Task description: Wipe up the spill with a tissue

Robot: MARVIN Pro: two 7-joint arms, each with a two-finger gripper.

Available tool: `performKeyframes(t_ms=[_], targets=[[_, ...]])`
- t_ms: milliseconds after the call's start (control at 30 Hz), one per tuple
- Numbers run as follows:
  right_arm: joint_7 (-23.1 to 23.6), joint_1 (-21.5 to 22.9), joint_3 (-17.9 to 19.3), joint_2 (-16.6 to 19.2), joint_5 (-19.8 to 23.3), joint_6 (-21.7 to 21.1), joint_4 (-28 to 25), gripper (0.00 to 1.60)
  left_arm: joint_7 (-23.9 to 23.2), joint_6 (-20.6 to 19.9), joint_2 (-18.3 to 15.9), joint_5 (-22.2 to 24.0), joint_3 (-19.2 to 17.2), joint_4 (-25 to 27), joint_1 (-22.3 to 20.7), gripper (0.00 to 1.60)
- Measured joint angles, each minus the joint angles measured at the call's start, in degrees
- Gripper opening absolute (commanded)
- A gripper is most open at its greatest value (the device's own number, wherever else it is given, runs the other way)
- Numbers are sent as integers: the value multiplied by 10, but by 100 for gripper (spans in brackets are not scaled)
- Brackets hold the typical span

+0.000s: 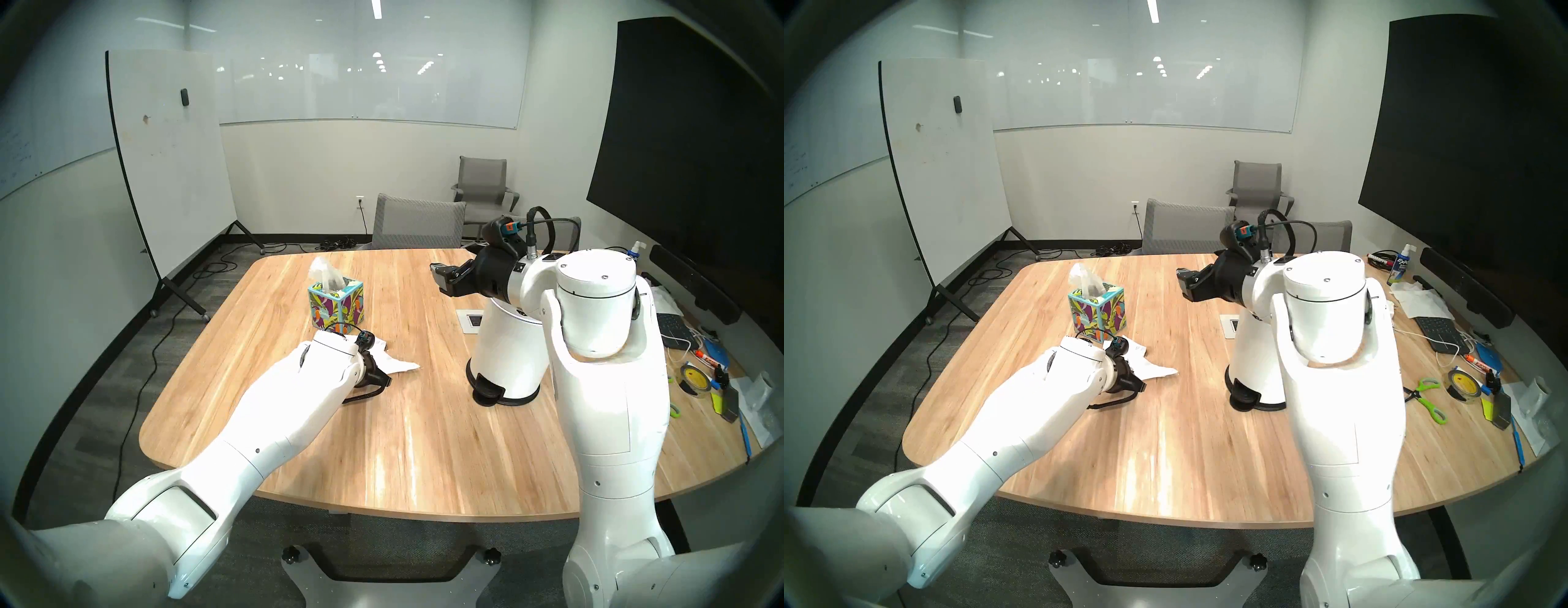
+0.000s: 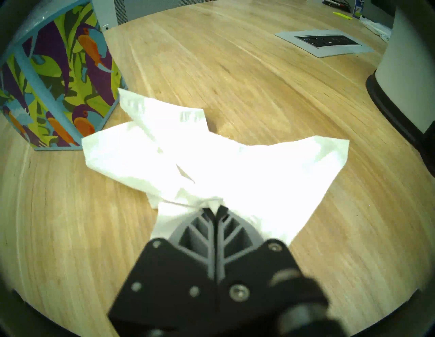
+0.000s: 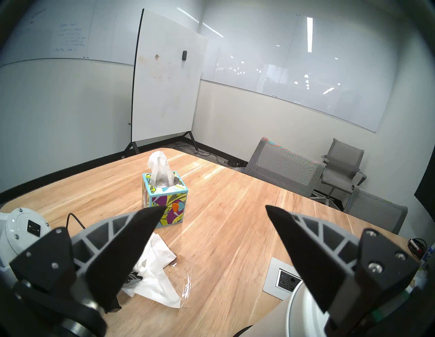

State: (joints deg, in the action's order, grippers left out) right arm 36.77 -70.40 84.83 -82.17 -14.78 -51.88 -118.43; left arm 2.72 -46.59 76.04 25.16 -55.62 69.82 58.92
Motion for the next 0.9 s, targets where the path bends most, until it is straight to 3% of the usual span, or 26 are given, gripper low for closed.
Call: performKeyframes(t_ms=[900], targets=[[0, 0, 0, 0, 0, 0, 0, 160, 19, 125, 101, -20, 14, -251, -121, 0]])
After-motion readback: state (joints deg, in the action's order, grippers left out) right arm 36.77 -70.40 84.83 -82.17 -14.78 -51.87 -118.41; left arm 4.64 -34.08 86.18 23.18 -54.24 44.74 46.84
